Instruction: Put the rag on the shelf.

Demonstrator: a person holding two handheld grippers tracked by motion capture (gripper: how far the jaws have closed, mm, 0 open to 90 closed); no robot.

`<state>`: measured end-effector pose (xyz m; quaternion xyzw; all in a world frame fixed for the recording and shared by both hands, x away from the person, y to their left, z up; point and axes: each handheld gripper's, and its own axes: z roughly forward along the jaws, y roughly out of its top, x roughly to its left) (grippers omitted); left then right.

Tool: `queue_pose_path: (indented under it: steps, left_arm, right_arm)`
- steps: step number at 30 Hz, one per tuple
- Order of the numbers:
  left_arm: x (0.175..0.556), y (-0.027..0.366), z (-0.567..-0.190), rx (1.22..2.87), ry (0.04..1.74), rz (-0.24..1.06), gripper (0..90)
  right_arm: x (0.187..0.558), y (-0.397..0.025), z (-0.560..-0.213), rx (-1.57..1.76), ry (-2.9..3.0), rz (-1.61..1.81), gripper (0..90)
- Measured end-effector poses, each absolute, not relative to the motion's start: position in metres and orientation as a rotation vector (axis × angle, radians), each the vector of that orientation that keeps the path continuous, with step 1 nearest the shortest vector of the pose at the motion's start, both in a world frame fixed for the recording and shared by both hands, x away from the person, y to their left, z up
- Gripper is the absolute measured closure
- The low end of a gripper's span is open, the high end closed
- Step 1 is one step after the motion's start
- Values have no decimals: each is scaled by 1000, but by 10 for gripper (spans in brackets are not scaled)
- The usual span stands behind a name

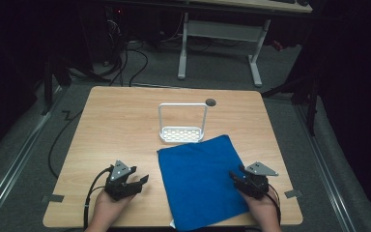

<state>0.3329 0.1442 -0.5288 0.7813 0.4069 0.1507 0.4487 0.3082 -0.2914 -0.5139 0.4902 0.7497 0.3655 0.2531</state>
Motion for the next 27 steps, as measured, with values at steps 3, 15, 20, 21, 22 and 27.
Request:
queue_pose_path:
  steps: [3,15,20,21,22,27]
  left_arm:
    - [333,142,-528,1939,986,391,403]
    - [332,123,-522,1976,924,368,446]
    - [327,99,-520,2039,859,320,475]
    - [322,84,-519,2069,810,307,501]
    - [322,84,-519,2069,810,307,528]
    - [315,55,-524,2141,721,297,673]
  right_arm:
    - [311,-293,-514,1356,2030,1006,507]
    - [312,-301,-512,1345,2014,1012,470]
    - [313,-303,-510,1332,2016,1017,485]
    - [313,-303,-510,1335,2018,1023,494]
    - [313,-303,-511,1332,2020,1027,503]
    - [313,-303,-510,1326,2036,1024,556]
